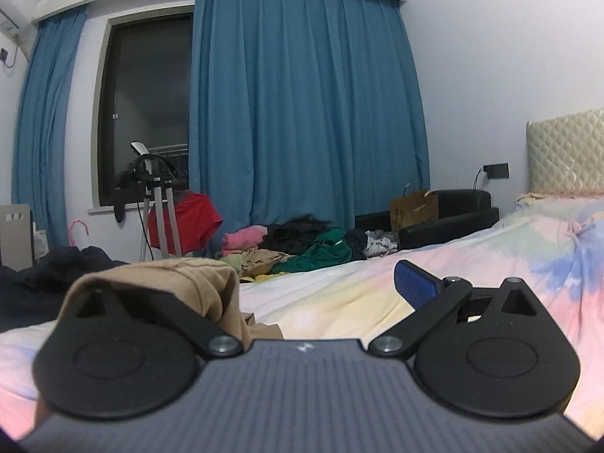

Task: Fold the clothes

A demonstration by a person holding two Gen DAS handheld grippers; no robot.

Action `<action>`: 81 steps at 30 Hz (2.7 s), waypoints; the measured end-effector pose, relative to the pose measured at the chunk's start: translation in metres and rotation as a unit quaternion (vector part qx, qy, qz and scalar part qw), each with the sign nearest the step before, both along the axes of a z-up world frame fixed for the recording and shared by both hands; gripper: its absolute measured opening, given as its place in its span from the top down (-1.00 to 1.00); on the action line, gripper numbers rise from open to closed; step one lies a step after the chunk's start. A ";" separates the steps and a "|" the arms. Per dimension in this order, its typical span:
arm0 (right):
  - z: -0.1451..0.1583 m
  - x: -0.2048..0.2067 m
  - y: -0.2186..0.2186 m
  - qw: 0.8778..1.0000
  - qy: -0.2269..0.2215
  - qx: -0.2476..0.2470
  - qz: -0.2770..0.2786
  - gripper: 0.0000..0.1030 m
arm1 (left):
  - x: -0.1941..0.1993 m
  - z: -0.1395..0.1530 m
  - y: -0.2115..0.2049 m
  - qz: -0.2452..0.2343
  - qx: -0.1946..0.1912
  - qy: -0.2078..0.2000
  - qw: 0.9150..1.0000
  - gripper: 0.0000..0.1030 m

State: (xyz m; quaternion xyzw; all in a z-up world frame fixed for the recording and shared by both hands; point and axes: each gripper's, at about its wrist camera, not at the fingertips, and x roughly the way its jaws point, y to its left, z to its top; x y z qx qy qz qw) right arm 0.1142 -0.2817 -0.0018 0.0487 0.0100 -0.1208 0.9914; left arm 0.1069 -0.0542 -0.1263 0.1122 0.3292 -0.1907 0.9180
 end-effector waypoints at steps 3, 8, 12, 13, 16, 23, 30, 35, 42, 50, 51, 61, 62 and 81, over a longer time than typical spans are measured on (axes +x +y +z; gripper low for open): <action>0.000 -0.001 0.002 1.000 0.003 -0.009 -0.004 -0.97 | 0.003 -0.007 -0.003 0.008 0.046 0.003 0.999 -0.10; -0.004 0.005 0.001 0.999 0.027 -0.002 -0.020 -0.97 | 0.013 -0.003 0.012 0.062 0.034 0.005 0.998 -0.36; -0.010 0.011 -0.008 0.998 0.047 0.035 -0.038 -0.97 | 0.017 0.013 0.032 0.131 -0.002 -0.032 0.991 -0.38; -0.011 0.010 -0.009 0.997 0.047 0.043 -0.041 -0.97 | 0.016 0.020 0.040 0.153 -0.022 -0.049 0.987 -0.40; -0.001 0.008 -0.008 0.996 0.051 0.055 -0.040 -0.97 | 0.014 0.045 0.066 0.215 -0.076 -0.102 0.968 -0.55; 0.098 -0.009 0.015 0.998 -0.017 0.053 0.014 -0.97 | 0.016 0.181 0.100 0.270 -0.137 -0.243 0.921 -0.60; 0.252 -0.040 0.021 0.994 -0.089 0.034 0.061 -0.97 | -0.001 0.351 0.103 0.247 -0.163 -0.352 0.888 -0.60; 0.351 -0.075 0.022 0.990 -0.122 -0.002 0.072 -0.97 | -0.037 0.446 0.101 0.226 -0.175 -0.396 0.873 -0.61; 0.436 -0.142 0.022 0.988 -0.126 -0.030 0.086 -0.97 | -0.108 0.545 0.088 0.211 -0.178 -0.436 0.857 -0.67; 0.450 -0.192 0.011 0.988 -0.102 -0.034 0.109 -0.98 | -0.169 0.565 0.082 0.193 -0.158 -0.440 0.863 -0.77; 0.447 -0.194 0.011 0.988 -0.098 -0.033 0.113 -0.98 | -0.171 0.562 0.083 0.192 -0.158 -0.435 0.865 -0.78; 0.409 -0.141 0.015 0.992 -0.050 -0.024 0.111 -0.98 | -0.078 0.504 0.113 0.198 -0.173 -0.366 0.893 -0.78; 0.406 -0.128 0.014 0.993 -0.043 -0.023 0.109 -0.98 | -0.060 0.498 0.115 0.199 -0.173 -0.358 0.896 -0.80; 0.126 0.304 -0.036 0.976 0.210 0.013 0.061 -0.97 | 0.409 0.176 0.072 0.180 -0.044 -0.122 0.975 -0.91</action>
